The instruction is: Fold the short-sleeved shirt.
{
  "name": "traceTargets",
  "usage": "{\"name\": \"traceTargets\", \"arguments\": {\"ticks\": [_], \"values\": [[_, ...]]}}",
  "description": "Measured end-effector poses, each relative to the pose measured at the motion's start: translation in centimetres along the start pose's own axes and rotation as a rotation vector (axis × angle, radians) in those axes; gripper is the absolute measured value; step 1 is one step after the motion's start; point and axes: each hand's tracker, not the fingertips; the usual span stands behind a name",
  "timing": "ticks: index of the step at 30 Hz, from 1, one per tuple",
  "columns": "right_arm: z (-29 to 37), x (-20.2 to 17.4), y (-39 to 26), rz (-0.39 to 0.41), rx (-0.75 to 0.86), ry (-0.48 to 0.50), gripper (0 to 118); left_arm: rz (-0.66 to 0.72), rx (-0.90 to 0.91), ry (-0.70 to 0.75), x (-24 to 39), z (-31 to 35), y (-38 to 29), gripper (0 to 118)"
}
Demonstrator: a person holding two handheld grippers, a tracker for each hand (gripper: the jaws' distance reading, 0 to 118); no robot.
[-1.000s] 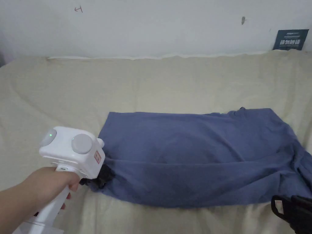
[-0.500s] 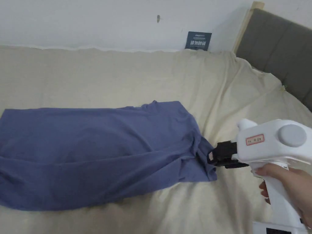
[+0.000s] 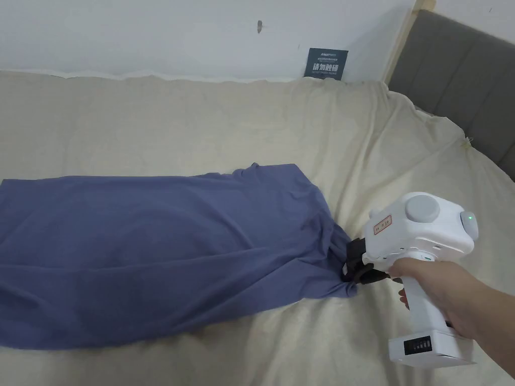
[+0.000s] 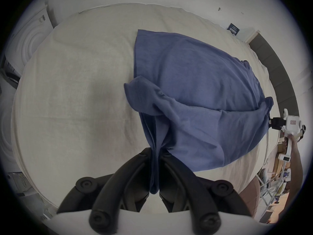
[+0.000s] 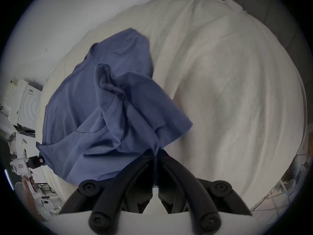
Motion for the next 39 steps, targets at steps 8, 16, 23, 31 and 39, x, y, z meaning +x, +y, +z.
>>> {"name": "traceTargets", "arguments": {"ticks": [8,16,23,31,39], "values": [[3.8,0.2,1.4,0.108,-0.003,0.097,3,0.034,0.009,-0.036,-0.5,1.2,-0.1,9],[11.0,2.7,-0.6,0.073,0.017,0.183,3,0.033,0.069,-0.039,-3.5,5.3,-1.6,9],[14.1,5.5,-6.7,0.048,-0.005,0.214,3,0.057,0.072,-0.062,-6.2,7.9,-6.9,9],[12.0,8.4,-10.9,-0.015,-0.03,0.184,3,0.117,0.05,-0.124,-7.2,6.1,-12.1,9],[9.6,7.0,-10.8,-0.009,-0.059,0.141,3,0.034,0.116,-0.095,-3.2,3.8,-8.4,60]]}}
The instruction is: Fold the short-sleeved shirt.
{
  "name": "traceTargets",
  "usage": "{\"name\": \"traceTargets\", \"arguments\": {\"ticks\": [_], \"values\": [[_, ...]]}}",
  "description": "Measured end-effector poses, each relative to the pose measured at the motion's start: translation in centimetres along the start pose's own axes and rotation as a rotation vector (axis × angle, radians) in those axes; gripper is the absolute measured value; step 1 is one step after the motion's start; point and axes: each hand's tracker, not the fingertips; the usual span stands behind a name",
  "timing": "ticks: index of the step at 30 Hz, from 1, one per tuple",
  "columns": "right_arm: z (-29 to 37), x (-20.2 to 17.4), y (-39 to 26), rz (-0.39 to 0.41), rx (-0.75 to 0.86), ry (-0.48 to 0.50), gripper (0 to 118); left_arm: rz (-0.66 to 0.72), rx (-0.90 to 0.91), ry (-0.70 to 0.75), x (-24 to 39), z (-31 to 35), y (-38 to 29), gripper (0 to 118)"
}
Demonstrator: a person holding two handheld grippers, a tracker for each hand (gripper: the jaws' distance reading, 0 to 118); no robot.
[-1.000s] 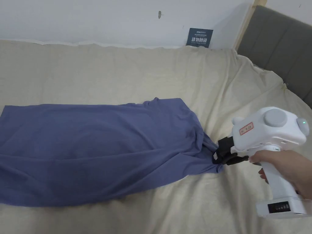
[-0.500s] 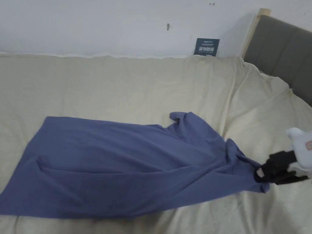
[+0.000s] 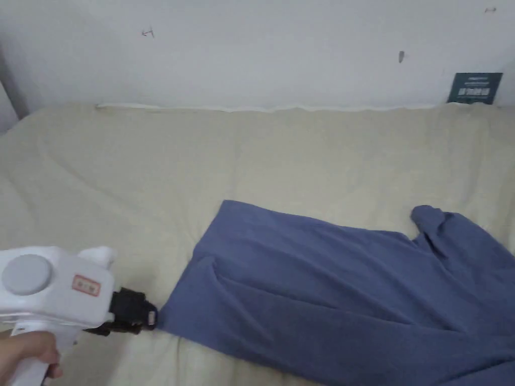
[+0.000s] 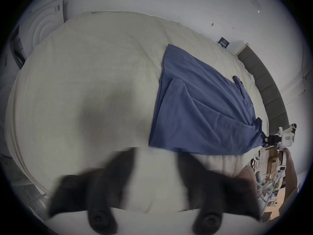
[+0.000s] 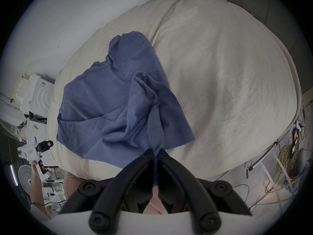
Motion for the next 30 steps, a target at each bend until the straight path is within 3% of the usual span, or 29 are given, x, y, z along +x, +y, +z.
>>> {"name": "traceTargets", "arguments": {"ticks": [1,2,3,6,11,14,16,17,19,20,23,30], "values": [[-0.1,-0.1,0.1,0.004,-0.002,0.001,3,-0.01,-0.03,0.013,0.4,-0.9,0.6,74],[-0.1,0.0,0.3,0.003,-0.003,0.002,3,-0.016,-0.071,0.019,0.7,-1.9,1.0,109],[0.1,-0.4,0.1,0.003,-0.002,0.0,3,-0.028,-0.084,0.008,1.2,-2.5,1.2,118],[-0.2,-0.3,0.2,-0.013,-0.01,0.004,3,-0.065,-0.11,0.126,2.7,-4.9,3.6,118],[-0.9,0.0,0.5,-0.015,-0.035,-0.001,3,-0.115,-0.169,0.202,3.0,-8.9,5.6,117],[-1.4,-0.2,0.5,-0.012,-0.054,-0.008,3,-0.155,-0.234,0.238,3.8,-9.9,5.2,109],[-1.7,-0.1,0.7,-0.009,-0.061,-0.009,3,-0.161,-0.204,0.232,4.2,-9.2,5.0,96],[-1.8,-0.2,0.8,-0.006,-0.061,-0.009,3,-0.161,-0.199,0.224,4.5,-8.7,5.1,83],[-2.0,-0.3,1.0,-0.001,-0.062,-0.007,3,-0.16,-0.183,0.196,4.9,-7.3,5.0,23],[-2.1,-0.4,1.0,0.003,-0.062,-0.005,3,-0.16,-0.185,0.169,4.9,-7.0,4.9,8],[-2.1,-0.9,1.1,0.018,-0.056,0.005,3,-0.104,-0.214,0.091,4.8,-6.7,4.8,7],[-0.2,-1.2,1.2,0.04,-0.01,0.031,3,-0.07,-0.164,0.07,4.4,-5.6,4.9,7]]}}
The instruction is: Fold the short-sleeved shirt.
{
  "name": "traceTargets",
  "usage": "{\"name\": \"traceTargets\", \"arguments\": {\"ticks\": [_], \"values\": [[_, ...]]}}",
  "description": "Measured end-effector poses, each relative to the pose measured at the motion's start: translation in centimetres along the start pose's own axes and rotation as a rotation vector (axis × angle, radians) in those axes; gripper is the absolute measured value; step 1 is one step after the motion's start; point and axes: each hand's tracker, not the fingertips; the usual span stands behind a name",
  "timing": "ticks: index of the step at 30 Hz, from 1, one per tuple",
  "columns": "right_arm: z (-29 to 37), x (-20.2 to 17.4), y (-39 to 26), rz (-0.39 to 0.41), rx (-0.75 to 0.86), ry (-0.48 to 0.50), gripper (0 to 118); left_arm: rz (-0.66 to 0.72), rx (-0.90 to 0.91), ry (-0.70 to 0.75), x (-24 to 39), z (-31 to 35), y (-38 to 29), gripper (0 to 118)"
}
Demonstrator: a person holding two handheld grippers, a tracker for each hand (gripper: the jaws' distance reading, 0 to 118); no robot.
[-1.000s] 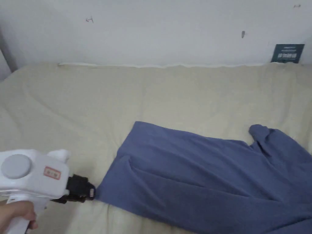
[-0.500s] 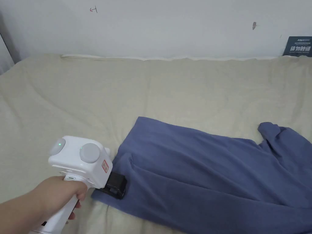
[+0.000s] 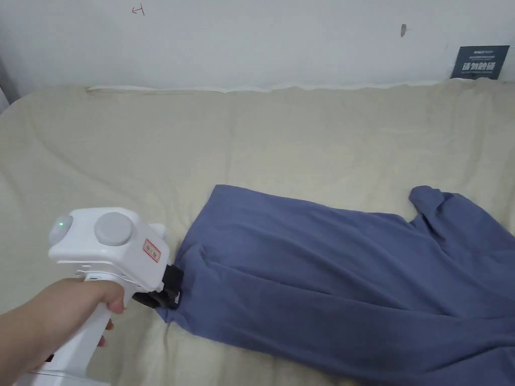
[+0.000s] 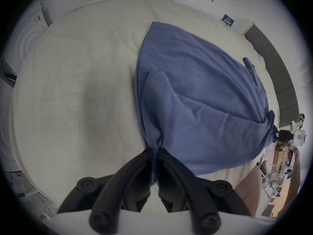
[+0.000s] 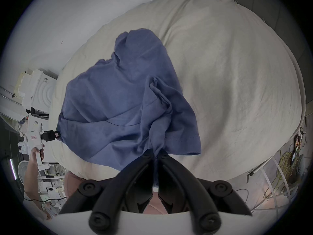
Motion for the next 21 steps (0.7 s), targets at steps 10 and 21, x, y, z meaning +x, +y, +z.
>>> {"name": "traceTargets", "arguments": {"ticks": [10,21], "values": [[4.2,-0.1,0.2,0.089,0.034,0.069,3,0.004,0.065,-0.062,0.1,7.3,-3.2,7],[2.6,2.2,-2.7,0.141,-0.086,-0.073,3,0.072,-0.047,-0.088,-0.6,4.7,-11.2,7]]}}
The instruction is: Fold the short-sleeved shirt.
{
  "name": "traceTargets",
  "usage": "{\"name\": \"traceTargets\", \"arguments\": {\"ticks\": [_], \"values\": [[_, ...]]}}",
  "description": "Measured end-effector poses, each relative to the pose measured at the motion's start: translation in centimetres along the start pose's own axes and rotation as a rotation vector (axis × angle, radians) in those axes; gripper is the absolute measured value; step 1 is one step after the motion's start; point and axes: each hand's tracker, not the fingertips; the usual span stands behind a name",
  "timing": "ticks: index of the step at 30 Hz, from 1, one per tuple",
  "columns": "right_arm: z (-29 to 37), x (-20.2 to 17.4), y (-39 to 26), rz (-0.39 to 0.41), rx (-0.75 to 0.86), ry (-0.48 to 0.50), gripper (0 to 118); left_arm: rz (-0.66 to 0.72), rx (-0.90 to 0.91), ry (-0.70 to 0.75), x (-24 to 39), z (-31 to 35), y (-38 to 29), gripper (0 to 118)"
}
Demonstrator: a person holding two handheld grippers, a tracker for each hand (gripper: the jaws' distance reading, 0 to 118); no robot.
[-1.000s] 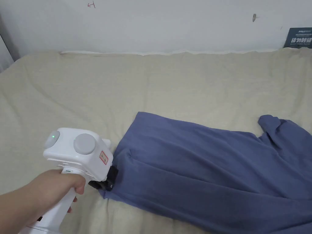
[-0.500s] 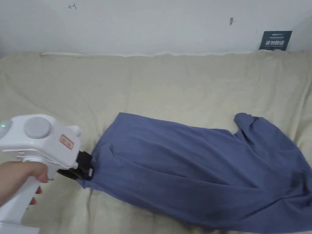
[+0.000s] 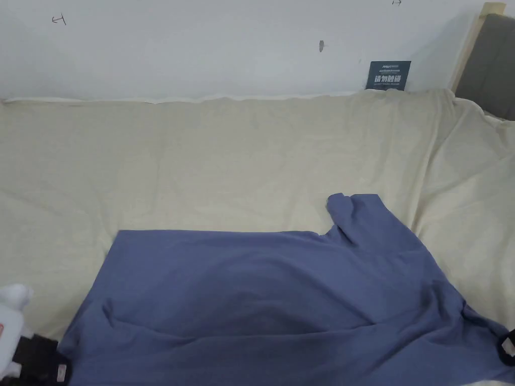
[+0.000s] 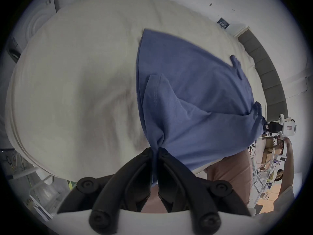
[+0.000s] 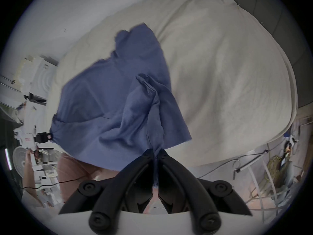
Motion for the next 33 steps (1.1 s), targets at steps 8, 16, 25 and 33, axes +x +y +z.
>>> {"name": "traceTargets", "arguments": {"ticks": [8,16,25,33], "values": [[-3.4,-0.2,-0.9,0.042,-0.024,-0.104,50,0.026,-0.002,0.064,-1.1,-1.9,-0.4,60],[1.8,-1.3,-1.1,0.096,0.132,-0.354,101,-0.001,0.074,0.103,-1.9,3.0,-0.4,111],[6.6,-10.1,-5.2,0.107,0.62,0.193,0,-0.025,0.535,-0.14,4.1,7.6,-4.9,0],[5.4,-15.2,-7.5,0.116,0.832,0.22,0,-0.063,0.815,-0.155,6.7,9.2,-6.6,0]]}}
